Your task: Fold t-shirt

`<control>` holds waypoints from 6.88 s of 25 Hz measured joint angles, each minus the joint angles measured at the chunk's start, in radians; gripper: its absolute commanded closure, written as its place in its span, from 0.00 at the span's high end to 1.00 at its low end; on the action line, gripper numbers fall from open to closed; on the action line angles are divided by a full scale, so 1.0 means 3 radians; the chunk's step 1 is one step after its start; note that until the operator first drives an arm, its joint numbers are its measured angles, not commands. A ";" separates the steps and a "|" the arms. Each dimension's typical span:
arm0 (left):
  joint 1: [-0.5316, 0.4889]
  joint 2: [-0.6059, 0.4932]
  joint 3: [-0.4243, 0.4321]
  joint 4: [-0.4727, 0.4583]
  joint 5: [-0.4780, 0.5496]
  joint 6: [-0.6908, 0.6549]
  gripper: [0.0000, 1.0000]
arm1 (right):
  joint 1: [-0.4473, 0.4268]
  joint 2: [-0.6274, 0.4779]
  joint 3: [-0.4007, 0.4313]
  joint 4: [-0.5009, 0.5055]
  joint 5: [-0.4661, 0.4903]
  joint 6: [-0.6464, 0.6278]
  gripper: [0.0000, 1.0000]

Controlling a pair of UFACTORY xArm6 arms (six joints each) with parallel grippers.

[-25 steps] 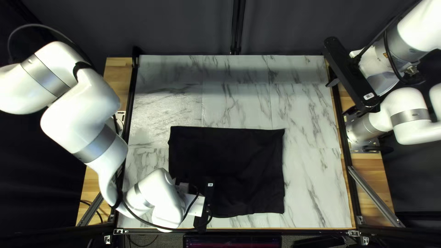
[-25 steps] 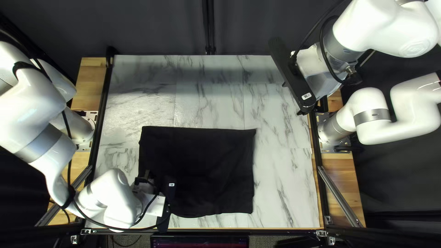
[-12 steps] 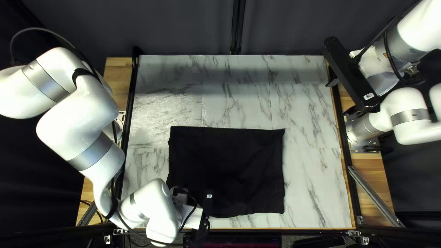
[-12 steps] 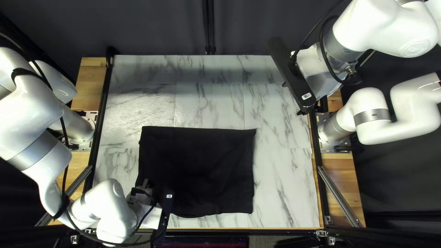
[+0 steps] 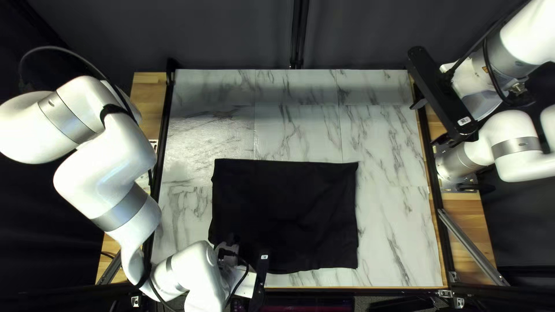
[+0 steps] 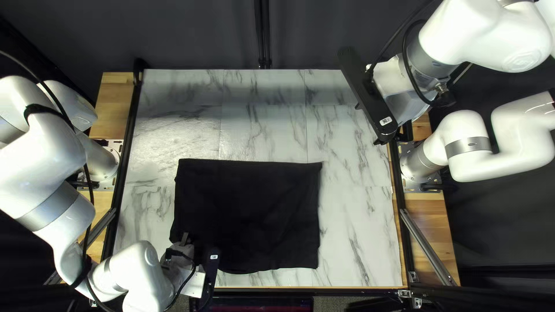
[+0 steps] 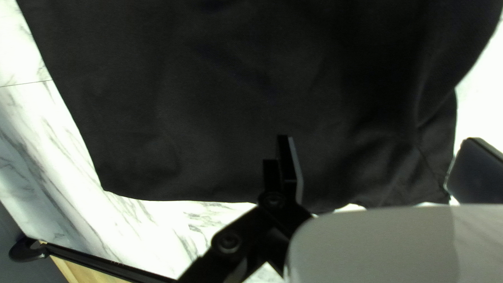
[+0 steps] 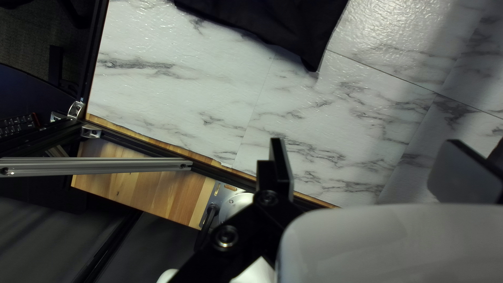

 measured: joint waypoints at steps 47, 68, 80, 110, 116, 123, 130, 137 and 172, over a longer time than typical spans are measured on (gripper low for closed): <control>0.0083 0.0028 -0.0298 0.0376 0.0137 0.0022 1.00 | 0.0000 0.0000 0.0000 0.0000 0.0000 0.0000 1.00; 0.0136 0.0201 -0.0283 0.0379 0.0006 -0.0032 1.00 | 0.0000 0.0000 0.0000 0.0000 0.0000 0.0000 1.00; 0.0077 0.0120 -0.0349 0.0463 0.0228 -0.0059 1.00 | 0.0000 0.0000 0.0000 0.0000 0.0000 0.0000 1.00; -0.0295 -0.0028 -0.0023 0.0063 0.0494 -0.0328 1.00 | 0.0000 0.0000 0.0000 0.0000 0.0000 0.0000 1.00; -0.0329 0.0061 -0.0071 -0.0017 0.0498 -0.0447 1.00 | 0.0000 0.0000 0.0000 0.0000 0.0000 0.0000 1.00; -0.0272 0.0079 -0.0052 -0.0003 0.0405 -0.0448 1.00 | 0.0000 0.0000 0.0000 0.0000 0.0000 0.0000 1.00; -0.0271 0.0077 -0.0049 -0.0002 0.0400 -0.0447 1.00 | 0.0000 0.0000 0.0000 0.0000 0.0000 0.0000 1.00; -0.0269 0.0129 -0.0178 -0.0082 0.0541 -0.0422 1.00 | 0.0000 0.0000 0.0000 0.0000 0.0000 0.0000 1.00; -0.0232 0.0079 -0.0054 -0.0259 0.0264 -0.0770 1.00 | 0.0000 0.0000 0.0000 0.0000 0.0000 0.0000 1.00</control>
